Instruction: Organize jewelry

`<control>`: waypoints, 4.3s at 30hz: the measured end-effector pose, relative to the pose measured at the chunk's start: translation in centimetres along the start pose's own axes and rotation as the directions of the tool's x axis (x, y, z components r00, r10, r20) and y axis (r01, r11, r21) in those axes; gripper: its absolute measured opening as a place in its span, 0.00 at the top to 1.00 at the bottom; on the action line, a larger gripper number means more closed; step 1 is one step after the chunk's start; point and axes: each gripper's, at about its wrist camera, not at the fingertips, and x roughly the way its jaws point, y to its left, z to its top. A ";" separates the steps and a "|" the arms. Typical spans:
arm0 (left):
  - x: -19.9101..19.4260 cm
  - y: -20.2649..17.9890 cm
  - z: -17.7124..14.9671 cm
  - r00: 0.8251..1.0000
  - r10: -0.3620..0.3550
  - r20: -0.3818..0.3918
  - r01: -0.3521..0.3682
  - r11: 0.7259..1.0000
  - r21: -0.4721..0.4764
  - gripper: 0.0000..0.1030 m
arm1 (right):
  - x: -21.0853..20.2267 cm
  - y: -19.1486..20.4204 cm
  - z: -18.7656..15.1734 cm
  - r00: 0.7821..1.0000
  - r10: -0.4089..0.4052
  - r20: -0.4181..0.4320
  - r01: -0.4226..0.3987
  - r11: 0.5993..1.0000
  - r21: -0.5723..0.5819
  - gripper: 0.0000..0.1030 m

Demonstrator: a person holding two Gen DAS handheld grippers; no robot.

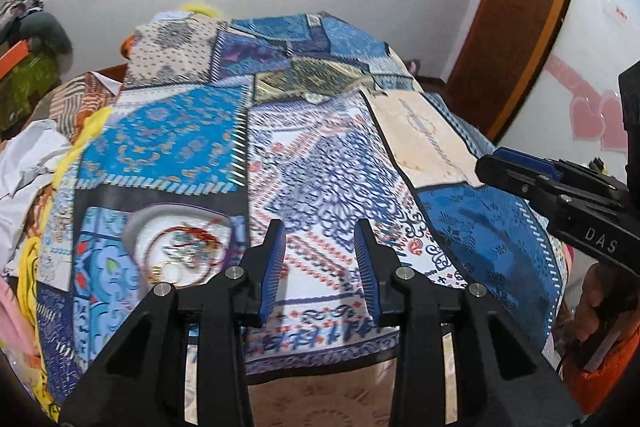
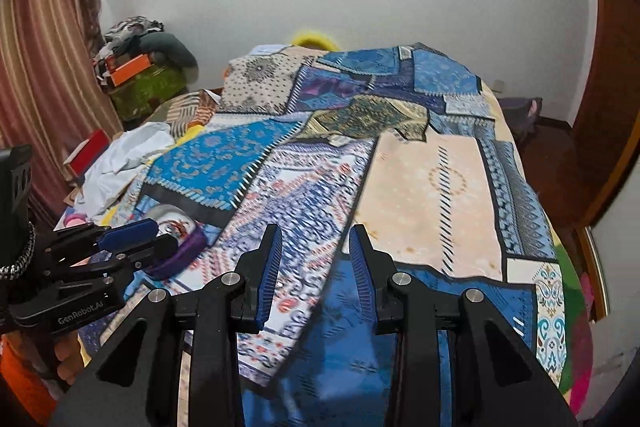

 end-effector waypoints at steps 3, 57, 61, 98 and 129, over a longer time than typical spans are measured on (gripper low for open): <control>1.3 -0.7 -0.2 0.999 -0.014 -0.030 0.015 1.000 0.011 0.67 | 0.6 -0.6 -0.6 1.000 -0.003 -0.025 0.003 1.000 -0.004 0.69; 1.7 -0.6 -0.9 0.998 -0.057 -0.003 0.057 0.998 0.019 0.92 | 5.1 2.5 -2.7 0.985 0.098 -0.142 -0.112 0.989 -0.093 0.91; 0.6 -0.5 -0.6 0.999 -0.051 0.019 0.051 0.999 0.020 0.92 | 3.9 2.6 -2.1 0.989 0.094 -0.111 -0.105 0.990 -0.095 0.91; -8.6 7.1 -0.3 0.969 0.125 0.214 -0.107 0.990 -0.094 0.92 | 0.4 11.9 3.4 0.972 0.223 0.077 -0.202 0.954 -0.220 0.91; 0.6 12.4 -1.5 0.997 0.070 0.017 -0.065 0.979 -0.193 0.92 | 10.9 14.5 -0.3 0.938 0.243 -0.246 -0.298 0.928 -0.221 0.91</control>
